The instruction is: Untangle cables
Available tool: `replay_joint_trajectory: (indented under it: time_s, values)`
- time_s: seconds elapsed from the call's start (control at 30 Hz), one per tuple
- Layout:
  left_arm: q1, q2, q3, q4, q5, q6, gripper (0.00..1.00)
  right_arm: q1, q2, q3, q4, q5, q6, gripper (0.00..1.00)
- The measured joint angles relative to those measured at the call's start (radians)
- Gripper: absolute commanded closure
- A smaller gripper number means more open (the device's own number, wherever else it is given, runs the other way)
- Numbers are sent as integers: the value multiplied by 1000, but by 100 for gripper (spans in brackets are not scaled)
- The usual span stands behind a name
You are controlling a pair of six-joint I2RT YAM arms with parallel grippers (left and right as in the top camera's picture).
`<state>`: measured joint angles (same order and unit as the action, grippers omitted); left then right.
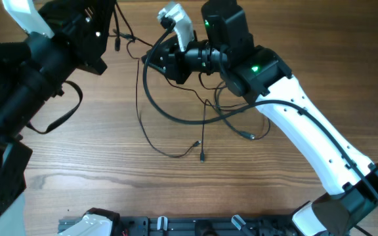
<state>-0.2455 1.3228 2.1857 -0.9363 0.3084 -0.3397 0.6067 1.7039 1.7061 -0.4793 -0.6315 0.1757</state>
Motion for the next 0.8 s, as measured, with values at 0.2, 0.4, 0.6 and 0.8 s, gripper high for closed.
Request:
replay_joint_trajectory:
  time_s: [0.2,0.4,0.6,0.8]
  values:
    - [0,0,0,-3,-5,0,96,-30,0,0,-6,6,-54,26]
    - [0,0,0,-25,-7,0,96,-30,-16,0,60,11,-131,32]
    - [0,0,0,-29,-8,0,96,-30,-29,0,53,-23,-180,90]
    - [0,0,0,-29,-7,0,96,-30,-29,0,68,-95,-188,96]
